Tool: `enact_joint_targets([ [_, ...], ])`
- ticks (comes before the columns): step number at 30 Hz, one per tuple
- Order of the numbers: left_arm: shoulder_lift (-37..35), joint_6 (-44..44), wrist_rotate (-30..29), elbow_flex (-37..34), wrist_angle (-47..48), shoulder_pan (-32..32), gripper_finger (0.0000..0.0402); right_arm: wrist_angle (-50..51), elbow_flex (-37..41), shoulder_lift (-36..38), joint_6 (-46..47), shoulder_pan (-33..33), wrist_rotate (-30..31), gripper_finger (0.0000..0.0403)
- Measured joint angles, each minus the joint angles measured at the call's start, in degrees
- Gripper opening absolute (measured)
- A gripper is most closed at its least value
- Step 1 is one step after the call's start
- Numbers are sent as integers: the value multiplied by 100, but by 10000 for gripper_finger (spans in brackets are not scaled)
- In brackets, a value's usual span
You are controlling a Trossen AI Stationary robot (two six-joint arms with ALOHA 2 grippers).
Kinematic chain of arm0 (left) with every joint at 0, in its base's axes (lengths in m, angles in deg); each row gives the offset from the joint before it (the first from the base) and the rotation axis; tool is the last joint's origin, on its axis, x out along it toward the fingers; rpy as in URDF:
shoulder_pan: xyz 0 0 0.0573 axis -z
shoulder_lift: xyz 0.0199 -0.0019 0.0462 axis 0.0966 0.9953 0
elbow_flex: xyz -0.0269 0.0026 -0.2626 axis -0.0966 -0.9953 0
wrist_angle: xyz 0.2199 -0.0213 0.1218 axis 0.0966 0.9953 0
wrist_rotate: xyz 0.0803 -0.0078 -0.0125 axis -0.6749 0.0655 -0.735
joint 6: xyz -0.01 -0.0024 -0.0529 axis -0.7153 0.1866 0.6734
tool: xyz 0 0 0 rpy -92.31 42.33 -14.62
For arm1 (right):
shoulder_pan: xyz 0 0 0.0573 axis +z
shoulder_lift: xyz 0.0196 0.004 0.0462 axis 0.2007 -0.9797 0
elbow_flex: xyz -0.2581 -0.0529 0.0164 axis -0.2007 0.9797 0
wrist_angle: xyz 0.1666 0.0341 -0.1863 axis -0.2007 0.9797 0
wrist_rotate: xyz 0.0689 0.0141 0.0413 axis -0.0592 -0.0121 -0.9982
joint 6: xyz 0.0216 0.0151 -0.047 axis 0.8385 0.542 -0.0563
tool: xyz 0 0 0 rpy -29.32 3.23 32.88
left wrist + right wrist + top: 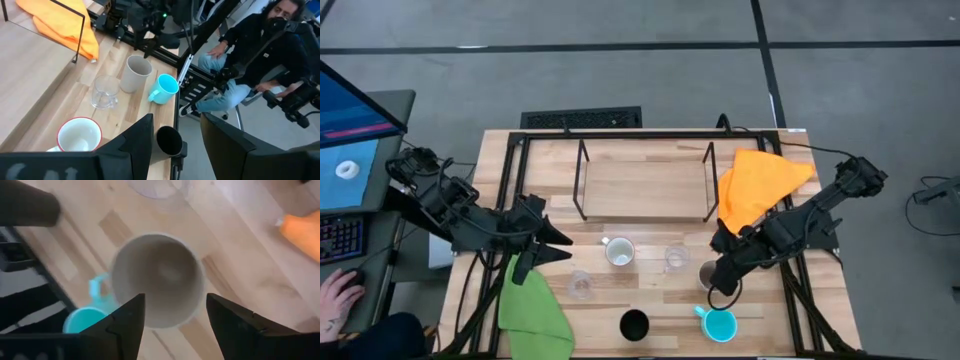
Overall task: Stack small to large cups/mugs on shelf
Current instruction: Put the white cup on the shelf
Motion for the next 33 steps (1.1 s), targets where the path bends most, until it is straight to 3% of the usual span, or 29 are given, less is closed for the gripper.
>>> enact_joint_targets([
  [14, 2, -6, 153, 0, 4, 9, 155, -581, 840, 4, -5, -56, -2, 224],
  [18, 2, -6, 153, 0, 4, 9, 155, -616, 895, 4, 40, -56, -4, 167],
  [24, 2, -6, 156, 0, 4, 9, 155, -626, 896, 4, 42, -107, -163, 25],
  [33, 2, -6, 169, 0, 4, 9, 155, -216, 192, 157, -354, -364, -326, 9],
])
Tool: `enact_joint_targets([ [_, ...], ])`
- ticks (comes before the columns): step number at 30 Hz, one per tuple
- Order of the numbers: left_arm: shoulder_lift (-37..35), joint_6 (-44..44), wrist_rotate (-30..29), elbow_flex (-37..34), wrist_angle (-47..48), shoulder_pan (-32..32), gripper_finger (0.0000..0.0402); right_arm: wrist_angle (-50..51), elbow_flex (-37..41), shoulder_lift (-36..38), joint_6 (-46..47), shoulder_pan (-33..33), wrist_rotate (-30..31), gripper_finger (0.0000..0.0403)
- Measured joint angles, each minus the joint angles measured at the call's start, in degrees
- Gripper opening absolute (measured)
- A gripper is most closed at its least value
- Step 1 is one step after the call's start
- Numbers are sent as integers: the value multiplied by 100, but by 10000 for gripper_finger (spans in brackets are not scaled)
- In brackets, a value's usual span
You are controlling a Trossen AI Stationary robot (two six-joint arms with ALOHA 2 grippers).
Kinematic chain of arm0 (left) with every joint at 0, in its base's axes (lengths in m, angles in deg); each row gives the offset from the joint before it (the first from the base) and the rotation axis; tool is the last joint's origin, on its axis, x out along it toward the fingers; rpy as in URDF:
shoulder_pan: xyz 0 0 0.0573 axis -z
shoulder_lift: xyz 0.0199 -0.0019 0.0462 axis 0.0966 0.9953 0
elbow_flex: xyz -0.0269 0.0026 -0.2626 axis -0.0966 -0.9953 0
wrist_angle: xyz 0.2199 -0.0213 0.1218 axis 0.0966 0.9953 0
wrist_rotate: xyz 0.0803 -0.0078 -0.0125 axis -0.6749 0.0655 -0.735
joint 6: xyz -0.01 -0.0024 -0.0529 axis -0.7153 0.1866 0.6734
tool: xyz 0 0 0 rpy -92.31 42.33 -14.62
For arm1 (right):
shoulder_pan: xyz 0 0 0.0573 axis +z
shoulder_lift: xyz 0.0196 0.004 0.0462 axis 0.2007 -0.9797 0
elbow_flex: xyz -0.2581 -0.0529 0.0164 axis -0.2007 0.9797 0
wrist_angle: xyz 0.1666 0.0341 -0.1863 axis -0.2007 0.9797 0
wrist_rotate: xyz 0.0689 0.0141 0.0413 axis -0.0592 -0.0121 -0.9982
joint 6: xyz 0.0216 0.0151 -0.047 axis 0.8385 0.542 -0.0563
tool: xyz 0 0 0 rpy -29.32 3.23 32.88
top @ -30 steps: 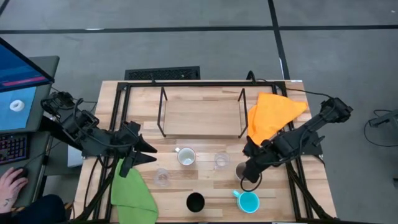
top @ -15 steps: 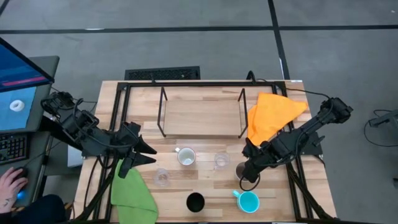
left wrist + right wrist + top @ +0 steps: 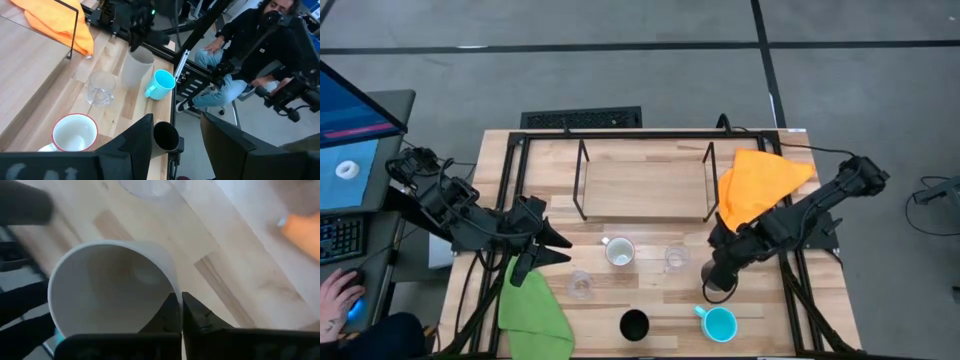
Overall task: Stack small to large cups/mugs on shelf
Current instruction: Put the white cup on the shelf
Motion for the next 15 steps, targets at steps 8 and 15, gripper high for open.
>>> enact_joint_targets([
  [8, 0, 13, 192, 0, 0, 0, 155, 1976, -1899, 66, -308, -553, -128, 7],
  [15, -10, 50, 398, 0, 0, -1, 155, 2676, -3633, -445, -1427, -1655, 274, 7],
])
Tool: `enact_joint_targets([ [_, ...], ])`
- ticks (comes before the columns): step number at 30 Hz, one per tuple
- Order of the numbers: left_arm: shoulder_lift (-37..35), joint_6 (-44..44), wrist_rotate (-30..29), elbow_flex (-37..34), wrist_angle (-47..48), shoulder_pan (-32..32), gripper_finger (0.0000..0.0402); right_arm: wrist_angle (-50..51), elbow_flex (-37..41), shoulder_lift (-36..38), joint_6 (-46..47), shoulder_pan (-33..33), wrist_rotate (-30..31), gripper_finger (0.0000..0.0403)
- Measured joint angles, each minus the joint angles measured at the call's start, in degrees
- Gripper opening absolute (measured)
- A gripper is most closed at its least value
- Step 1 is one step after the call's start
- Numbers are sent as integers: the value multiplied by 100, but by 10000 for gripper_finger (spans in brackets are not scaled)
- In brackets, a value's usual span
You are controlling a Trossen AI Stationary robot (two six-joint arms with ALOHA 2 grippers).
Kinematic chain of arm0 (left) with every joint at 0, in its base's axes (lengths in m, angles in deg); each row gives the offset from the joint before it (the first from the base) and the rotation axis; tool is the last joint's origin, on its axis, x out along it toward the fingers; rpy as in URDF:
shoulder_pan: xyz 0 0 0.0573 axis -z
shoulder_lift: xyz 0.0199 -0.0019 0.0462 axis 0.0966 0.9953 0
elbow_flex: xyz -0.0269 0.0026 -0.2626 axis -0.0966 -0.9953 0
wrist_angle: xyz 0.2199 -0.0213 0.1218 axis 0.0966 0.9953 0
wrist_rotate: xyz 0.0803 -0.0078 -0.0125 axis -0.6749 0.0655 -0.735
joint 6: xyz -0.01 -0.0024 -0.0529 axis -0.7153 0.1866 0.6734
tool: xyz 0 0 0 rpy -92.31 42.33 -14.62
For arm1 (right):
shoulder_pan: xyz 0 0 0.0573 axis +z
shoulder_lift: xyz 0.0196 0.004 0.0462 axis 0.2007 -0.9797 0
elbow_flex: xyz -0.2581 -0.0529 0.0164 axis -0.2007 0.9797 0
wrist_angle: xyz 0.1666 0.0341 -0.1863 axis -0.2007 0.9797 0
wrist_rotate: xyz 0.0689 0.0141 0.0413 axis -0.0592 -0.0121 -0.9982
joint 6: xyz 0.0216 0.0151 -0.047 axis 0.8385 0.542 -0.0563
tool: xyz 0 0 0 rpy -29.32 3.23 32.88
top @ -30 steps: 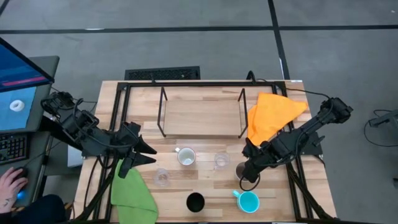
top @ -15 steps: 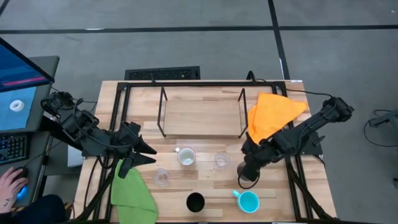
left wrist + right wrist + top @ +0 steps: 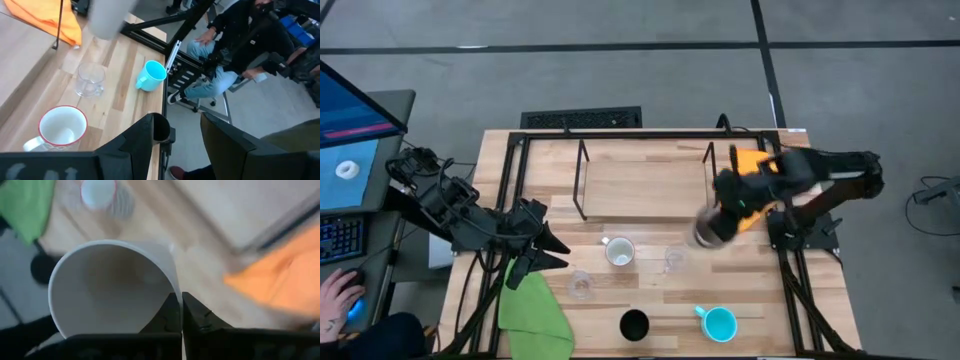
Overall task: Stack small to large cups/mugs on shelf
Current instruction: Put the white cup on the shelf
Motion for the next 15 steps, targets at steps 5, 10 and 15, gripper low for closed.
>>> enact_joint_targets([
  [5, -67, -38, 30, -2, 9, -2, 155, -226, -784, -899, -1291, -986, 8, 8],
  [10, -193, -48, 15, -2, 7, -2, 155, -872, -1508, -1979, -2256, -1693, -330, 9],
  [15, -317, -45, 13, -2, 7, -2, 155, -1118, -2321, -3096, -2711, -1986, -415, 10],
])
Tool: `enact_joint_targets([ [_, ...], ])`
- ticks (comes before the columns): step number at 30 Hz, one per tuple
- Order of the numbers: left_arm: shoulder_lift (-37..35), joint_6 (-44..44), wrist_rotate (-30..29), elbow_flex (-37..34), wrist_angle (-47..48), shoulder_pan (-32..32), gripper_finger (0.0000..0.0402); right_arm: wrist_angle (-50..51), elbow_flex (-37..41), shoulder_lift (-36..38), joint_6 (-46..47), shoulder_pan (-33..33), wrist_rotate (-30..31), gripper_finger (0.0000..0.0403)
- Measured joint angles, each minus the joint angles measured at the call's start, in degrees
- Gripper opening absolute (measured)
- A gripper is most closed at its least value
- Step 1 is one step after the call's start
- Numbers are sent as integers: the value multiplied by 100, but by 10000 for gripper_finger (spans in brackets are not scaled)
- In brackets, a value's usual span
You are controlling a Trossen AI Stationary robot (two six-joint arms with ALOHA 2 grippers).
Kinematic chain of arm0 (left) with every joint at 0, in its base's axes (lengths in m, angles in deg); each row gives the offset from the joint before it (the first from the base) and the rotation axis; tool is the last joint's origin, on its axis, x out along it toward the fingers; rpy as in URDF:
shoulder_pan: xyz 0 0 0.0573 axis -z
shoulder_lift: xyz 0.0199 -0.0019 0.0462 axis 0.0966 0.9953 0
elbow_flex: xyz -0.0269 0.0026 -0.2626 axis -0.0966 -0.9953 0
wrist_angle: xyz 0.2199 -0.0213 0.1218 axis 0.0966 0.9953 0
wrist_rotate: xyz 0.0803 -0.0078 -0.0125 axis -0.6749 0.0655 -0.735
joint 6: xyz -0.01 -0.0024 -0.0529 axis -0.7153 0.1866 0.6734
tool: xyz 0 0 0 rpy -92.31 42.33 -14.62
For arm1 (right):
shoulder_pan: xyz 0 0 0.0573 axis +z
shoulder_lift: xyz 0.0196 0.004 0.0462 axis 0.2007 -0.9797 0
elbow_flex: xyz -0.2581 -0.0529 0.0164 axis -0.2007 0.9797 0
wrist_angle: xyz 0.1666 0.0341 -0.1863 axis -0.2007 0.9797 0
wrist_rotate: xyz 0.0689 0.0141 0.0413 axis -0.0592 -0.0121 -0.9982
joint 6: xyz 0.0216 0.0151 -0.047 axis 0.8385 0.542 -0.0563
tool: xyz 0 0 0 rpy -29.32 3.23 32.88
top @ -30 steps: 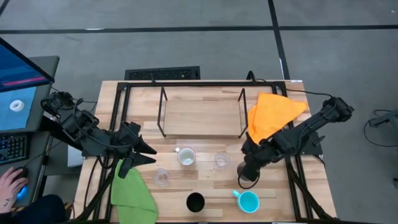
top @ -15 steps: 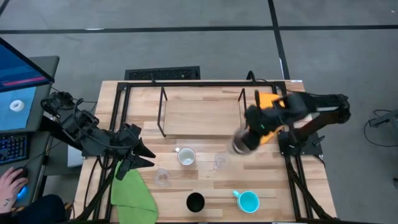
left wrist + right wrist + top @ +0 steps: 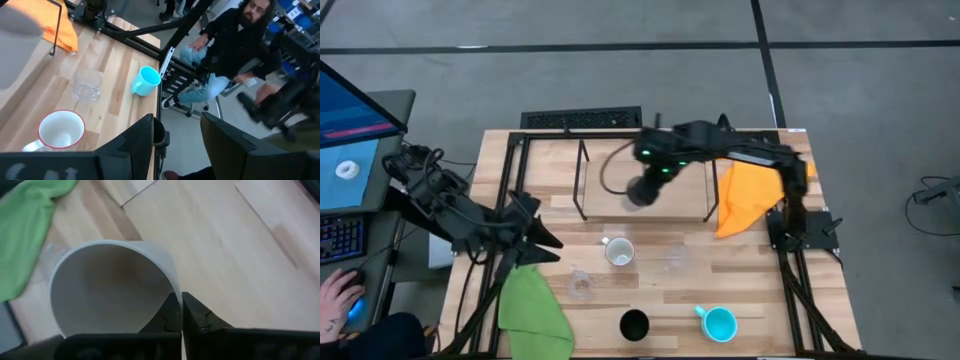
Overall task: Stack small to large cups/mugs on shelf
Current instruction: Put the white cup on the shelf
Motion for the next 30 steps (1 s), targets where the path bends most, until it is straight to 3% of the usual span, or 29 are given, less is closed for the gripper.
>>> enact_joint_targets([
  [7, -114, -2, -4, 0, -4, 2, 155, 2, -1065, -1168, -288, -151, -4, 11],
  [22, -171, -20, -22, 0, 20, 2, 155, -390, -1005, -1871, -307, -320, -157, 14],
  [30, -171, -18, -20, 0, 17, 2, 155, -546, -994, -1884, -308, -317, -134, 52],
])
